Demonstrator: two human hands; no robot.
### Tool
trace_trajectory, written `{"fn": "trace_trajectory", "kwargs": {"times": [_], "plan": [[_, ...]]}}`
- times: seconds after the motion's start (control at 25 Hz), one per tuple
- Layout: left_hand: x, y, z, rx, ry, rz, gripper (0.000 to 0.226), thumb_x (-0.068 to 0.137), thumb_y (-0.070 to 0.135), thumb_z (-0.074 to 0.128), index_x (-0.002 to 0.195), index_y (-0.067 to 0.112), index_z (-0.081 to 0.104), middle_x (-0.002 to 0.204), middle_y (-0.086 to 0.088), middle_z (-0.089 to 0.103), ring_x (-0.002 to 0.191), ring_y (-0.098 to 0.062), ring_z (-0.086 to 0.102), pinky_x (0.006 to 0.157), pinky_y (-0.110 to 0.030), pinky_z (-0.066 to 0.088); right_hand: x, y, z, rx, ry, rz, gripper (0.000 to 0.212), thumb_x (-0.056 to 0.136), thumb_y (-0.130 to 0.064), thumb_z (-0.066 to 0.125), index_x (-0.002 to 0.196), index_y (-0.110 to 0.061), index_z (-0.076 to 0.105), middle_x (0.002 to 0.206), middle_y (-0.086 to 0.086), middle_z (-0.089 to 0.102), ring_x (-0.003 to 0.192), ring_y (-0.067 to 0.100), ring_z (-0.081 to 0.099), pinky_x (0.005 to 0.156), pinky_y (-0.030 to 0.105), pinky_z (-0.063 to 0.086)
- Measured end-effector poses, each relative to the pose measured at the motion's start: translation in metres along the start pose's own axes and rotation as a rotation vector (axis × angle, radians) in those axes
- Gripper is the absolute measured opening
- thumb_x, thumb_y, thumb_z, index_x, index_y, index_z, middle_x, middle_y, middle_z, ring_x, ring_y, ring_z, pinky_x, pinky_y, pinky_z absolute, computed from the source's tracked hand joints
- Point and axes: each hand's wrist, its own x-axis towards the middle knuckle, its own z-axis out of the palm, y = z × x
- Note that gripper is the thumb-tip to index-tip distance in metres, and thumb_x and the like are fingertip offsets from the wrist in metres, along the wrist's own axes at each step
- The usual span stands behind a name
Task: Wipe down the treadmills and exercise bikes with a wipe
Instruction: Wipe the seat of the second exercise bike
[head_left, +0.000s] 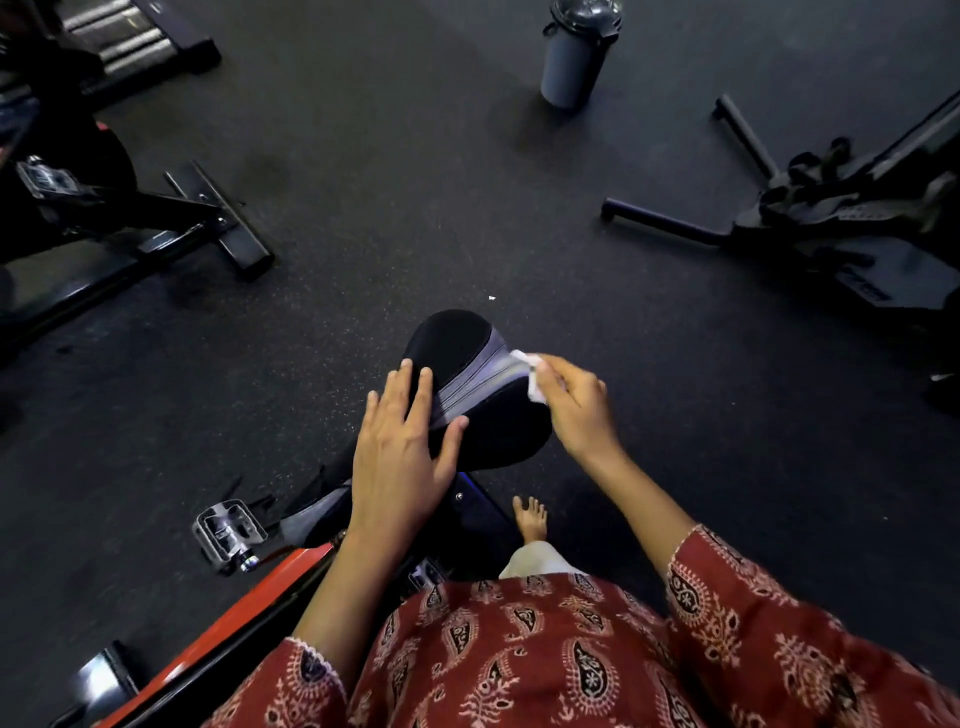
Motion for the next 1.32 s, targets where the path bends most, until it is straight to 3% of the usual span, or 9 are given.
{"fn": "trace_trajectory", "kwargs": {"times": [0.12, 0.32, 0.52, 0.68, 0.76, 0.92, 1.04, 1.16, 1.32], "plan": [[0.005, 0.007, 0.004, 0.013, 0.015, -0.079, 0.069, 0.09, 0.05, 0.039, 0.136, 0.0, 0.048, 0.143, -0.021, 0.044, 0.13, -0.035, 0.045, 0.108, -0.046, 0.029, 0.01, -0.025, 0.017, -0.148, -0.062, -0.021, 0.028, 0.1, -0.015, 0.047, 0.106, 0.003, 0.068, 0.107, 0.019, 0.069, 0.102, 0.031, 0.062, 0.086, 0.034, 0.042], [0.01, 0.013, 0.006, -0.009, 0.028, -0.18, 0.067, 0.092, 0.05, 0.036, 0.139, 0.004, 0.045, 0.146, -0.016, 0.042, 0.134, -0.029, 0.04, 0.113, -0.035, 0.017, -0.026, 0.019, 0.001, -0.49, -0.137, -0.697, 0.043, 0.101, -0.024, 0.039, 0.138, -0.004, 0.049, 0.147, 0.011, 0.043, 0.139, 0.028, 0.036, 0.114, 0.051, 0.027], [-0.01, 0.009, 0.001, 0.023, 0.109, -0.199, 0.055, 0.094, 0.037, 0.04, 0.132, 0.001, 0.053, 0.138, -0.016, 0.051, 0.13, -0.031, 0.046, 0.112, -0.038, 0.023, -0.003, -0.003, 0.031, -0.577, -0.129, -0.584, 0.049, 0.1, -0.019, 0.033, 0.142, 0.005, 0.037, 0.151, 0.022, 0.03, 0.143, 0.031, 0.024, 0.116, 0.05, 0.018], [-0.034, 0.007, -0.001, 0.134, 0.156, -0.176, 0.053, 0.099, 0.036, 0.033, 0.13, -0.002, 0.054, 0.137, -0.019, 0.051, 0.128, -0.032, 0.046, 0.111, -0.04, 0.024, -0.012, 0.012, 0.015, -0.659, -0.439, -1.143, 0.045, 0.103, -0.018, 0.026, 0.142, 0.0, 0.041, 0.15, 0.015, 0.037, 0.142, 0.025, 0.031, 0.114, 0.046, 0.027], [-0.041, 0.009, -0.001, 0.158, 0.156, -0.177, 0.053, 0.1, 0.036, 0.032, 0.132, -0.001, 0.052, 0.139, -0.018, 0.049, 0.13, -0.03, 0.043, 0.113, -0.039, 0.022, -0.004, 0.021, -0.007, -0.646, -0.381, -1.081, 0.046, 0.103, -0.02, 0.025, 0.143, -0.004, 0.042, 0.151, 0.011, 0.036, 0.141, 0.021, 0.032, 0.112, 0.052, 0.029], [-0.04, 0.014, 0.001, 0.186, 0.181, -0.217, 0.05, 0.096, 0.031, 0.038, 0.131, -0.001, 0.054, 0.138, -0.017, 0.05, 0.129, -0.032, 0.046, 0.111, -0.04, 0.023, 0.028, 0.003, 0.017, -0.694, -0.178, -0.653, 0.05, 0.096, -0.019, 0.031, 0.138, 0.006, 0.042, 0.147, 0.023, 0.038, 0.137, 0.036, 0.036, 0.109, 0.061, 0.029], [-0.039, 0.016, 0.002, 0.198, 0.193, -0.23, 0.049, 0.094, 0.03, 0.04, 0.129, -0.002, 0.056, 0.136, -0.019, 0.052, 0.126, -0.034, 0.049, 0.109, -0.041, 0.025, 0.018, -0.015, 0.049, -0.652, -0.281, -0.892, 0.047, 0.089, -0.011, 0.041, 0.129, 0.011, 0.051, 0.138, 0.029, 0.047, 0.131, 0.041, 0.042, 0.107, 0.054, 0.032], [-0.042, 0.014, 0.0, 0.187, 0.193, -0.221, 0.05, 0.094, 0.03, 0.04, 0.128, -0.002, 0.056, 0.135, -0.019, 0.053, 0.125, -0.035, 0.051, 0.109, -0.04, 0.025, 0.004, 0.0, 0.023, -0.689, -0.497, -1.161, 0.049, 0.095, -0.019, 0.035, 0.139, 0.0, 0.046, 0.148, 0.016, 0.04, 0.139, 0.026, 0.036, 0.114, 0.046, 0.026], [-0.041, 0.014, -0.002, 0.185, 0.191, -0.225, 0.051, 0.094, 0.031, 0.039, 0.127, -0.003, 0.056, 0.134, -0.019, 0.053, 0.124, -0.035, 0.051, 0.109, -0.039, 0.025, 0.022, 0.004, 0.005, -0.704, -0.288, -0.817, 0.051, 0.103, -0.029, 0.022, 0.141, -0.003, 0.043, 0.15, 0.012, 0.038, 0.141, 0.025, 0.033, 0.115, 0.054, 0.022]]}}
